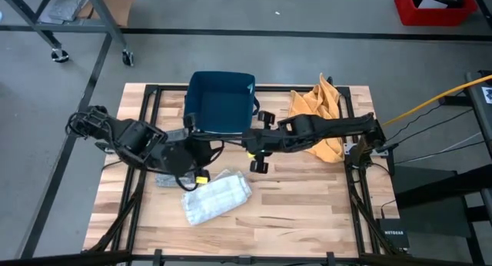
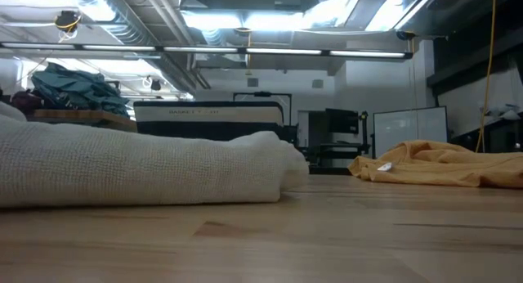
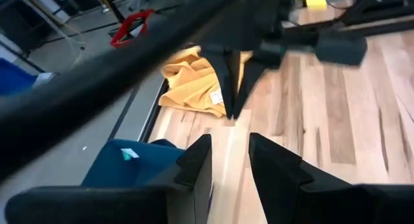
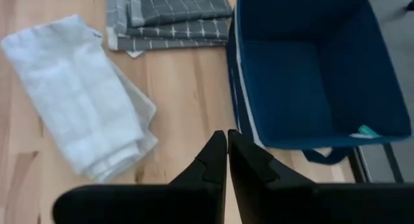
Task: Fold towel
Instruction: Move the gray patterned towel to the center
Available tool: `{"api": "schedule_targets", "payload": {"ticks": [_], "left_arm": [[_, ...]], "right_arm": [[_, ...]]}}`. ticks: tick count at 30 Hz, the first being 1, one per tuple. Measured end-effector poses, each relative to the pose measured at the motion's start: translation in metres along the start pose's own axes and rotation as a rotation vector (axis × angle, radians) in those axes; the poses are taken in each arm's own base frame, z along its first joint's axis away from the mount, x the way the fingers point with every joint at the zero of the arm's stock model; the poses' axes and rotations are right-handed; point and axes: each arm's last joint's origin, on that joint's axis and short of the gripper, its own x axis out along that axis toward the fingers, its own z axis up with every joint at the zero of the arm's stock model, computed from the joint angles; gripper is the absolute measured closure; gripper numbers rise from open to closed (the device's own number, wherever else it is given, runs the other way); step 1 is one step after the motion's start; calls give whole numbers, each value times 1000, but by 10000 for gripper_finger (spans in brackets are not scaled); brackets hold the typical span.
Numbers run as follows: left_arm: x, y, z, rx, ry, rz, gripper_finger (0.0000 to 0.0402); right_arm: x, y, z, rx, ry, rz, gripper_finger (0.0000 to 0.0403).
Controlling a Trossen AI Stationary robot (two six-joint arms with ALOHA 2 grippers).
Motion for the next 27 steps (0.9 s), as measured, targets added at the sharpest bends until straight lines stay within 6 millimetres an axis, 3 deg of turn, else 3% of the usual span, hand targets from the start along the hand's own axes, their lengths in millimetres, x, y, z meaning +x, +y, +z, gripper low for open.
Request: {"api": "schedule_targets", "payload": {"ticks": [6,17,20,24,27], "left_arm": [[7,0,-10,48,33,-43,304],[33,-22,-66,30,130,-103,304],[32,-21,-66,22,84,-117,304],[34,-11,-53,-24,-13,-131,304],[51,-18,-45,-63,-36,-208,304]], "right_arm": [[-1,-1,-5,-16,39,-5,382],[38,9,-39,-24,139,19,382],[47,13,-40,-13,92,32,382],[49,12,-25,4,-58,9,382],[33,-6,-11,4,-216,-65,382]]}}
